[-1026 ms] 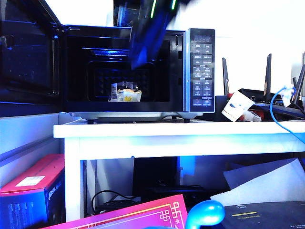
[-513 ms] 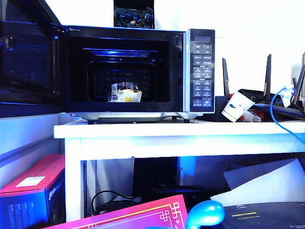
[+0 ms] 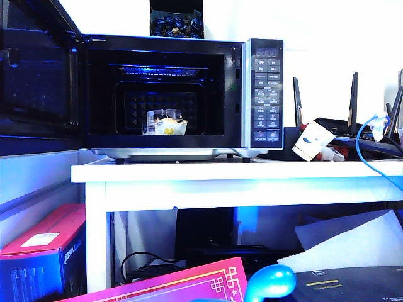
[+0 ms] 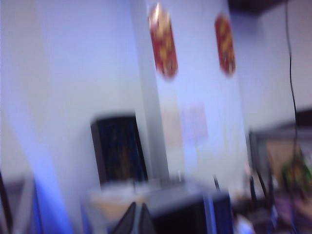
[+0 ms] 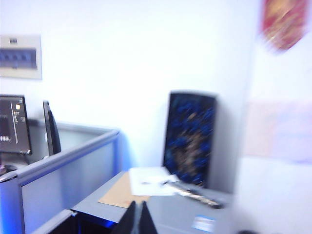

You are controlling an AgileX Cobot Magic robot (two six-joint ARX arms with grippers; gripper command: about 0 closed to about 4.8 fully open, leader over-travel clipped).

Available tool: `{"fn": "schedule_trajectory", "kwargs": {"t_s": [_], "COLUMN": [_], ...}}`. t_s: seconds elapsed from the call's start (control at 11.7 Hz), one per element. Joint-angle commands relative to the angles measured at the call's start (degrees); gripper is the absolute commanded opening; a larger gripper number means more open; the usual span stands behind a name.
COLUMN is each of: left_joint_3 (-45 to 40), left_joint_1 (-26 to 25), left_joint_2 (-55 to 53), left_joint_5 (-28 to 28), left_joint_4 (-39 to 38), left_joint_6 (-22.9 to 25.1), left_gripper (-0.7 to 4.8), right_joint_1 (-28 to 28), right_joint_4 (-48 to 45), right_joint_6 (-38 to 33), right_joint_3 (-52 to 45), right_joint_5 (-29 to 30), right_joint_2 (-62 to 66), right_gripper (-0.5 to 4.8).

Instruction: Open the microwave door, place the box of snacks from the top of the microwave inside, then close the microwave door.

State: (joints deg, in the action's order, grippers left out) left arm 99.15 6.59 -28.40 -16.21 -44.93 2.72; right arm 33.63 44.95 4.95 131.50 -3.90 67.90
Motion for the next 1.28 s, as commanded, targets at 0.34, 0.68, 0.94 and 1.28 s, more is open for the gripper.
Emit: {"fn": "schedule_trajectory", "kwargs": {"t_s": [0.34, 0.68, 0.94, 1.28], "left_joint_3": [-9.53, -28.50, -46.90, -45.90], "left_joint_1": [-2.82, -4.24, -4.20, -4.17], "left_joint_2": [8.83, 16.15, 9.68, -13.16], "left_joint_5": [1.97, 2.10, 12.35, 5.66], "left_joint_4": [-11.65, -2.75, 22.51, 30.77], "left_joint_6": [-0.70, -1.62, -3.34, -8.44], "left_gripper": [-0.05, -0.05, -0.05, -0.05], "right_joint_1": [-0.02, -0.02, 0.00, -0.02], "right_joint_4": [8.39, -21.22, -19.93, -19.89], "right_joint_6": [3.76, -1.57, -6.99, -6.91], "right_joint_3": [-18.32, -57.33, -60.41, -58.55], "right_joint_5": [-0.24, 0.52, 10.47, 10.38], "right_joint_2": [-15.78, -31.17, -31.98, -33.99], "right_gripper": [-0.01, -0.01, -0.01, -0.01]}}
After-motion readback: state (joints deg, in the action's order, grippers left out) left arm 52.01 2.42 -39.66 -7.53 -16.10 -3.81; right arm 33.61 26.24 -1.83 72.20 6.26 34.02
